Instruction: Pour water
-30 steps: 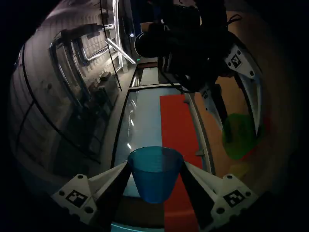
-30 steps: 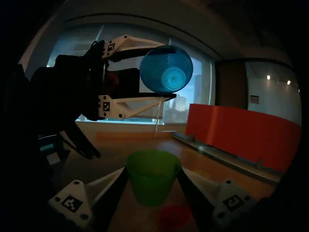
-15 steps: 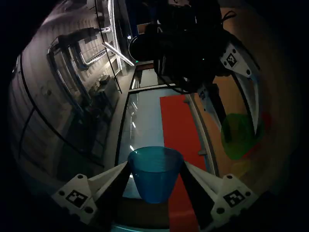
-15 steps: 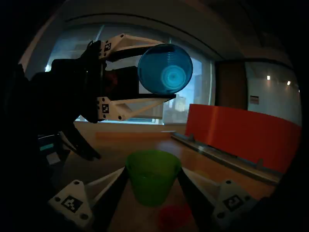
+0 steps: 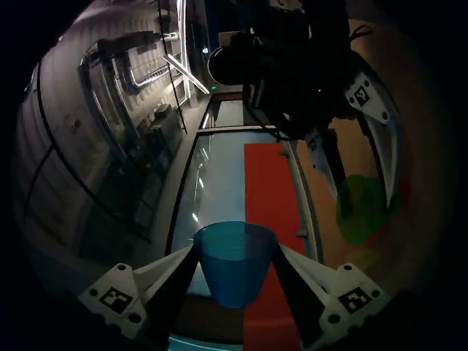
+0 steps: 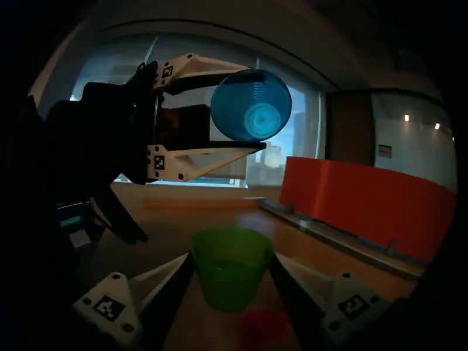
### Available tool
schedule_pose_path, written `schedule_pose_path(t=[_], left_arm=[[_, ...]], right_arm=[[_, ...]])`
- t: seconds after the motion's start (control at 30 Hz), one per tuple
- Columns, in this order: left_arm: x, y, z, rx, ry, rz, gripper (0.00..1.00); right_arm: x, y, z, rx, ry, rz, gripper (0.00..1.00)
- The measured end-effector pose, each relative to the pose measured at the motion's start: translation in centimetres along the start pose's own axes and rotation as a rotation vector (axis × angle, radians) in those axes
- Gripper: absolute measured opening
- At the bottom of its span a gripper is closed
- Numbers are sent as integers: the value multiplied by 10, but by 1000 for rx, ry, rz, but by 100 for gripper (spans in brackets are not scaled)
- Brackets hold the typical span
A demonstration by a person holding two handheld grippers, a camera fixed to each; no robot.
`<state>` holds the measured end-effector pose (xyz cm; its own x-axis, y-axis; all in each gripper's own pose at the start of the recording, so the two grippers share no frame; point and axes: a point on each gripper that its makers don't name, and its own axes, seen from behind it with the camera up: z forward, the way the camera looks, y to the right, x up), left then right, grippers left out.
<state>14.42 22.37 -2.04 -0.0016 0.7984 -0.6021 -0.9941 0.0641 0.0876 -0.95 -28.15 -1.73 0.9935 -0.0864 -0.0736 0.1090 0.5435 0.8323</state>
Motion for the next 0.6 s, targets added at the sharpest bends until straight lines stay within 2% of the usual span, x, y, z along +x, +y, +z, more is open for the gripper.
schedule_pose_path(t=[0.17,0.37,0.6], left_arm=[[-7,3,2,-8,-13,-94,85],[-10,9,3,-24,-12,-262,85],[-15,9,3,-21,0,-445,85]], right_arm=[[1,1,-1,-4,4,0,90],[1,2,-1,-8,4,-1,89],[4,4,-3,-14,8,-5,90]])
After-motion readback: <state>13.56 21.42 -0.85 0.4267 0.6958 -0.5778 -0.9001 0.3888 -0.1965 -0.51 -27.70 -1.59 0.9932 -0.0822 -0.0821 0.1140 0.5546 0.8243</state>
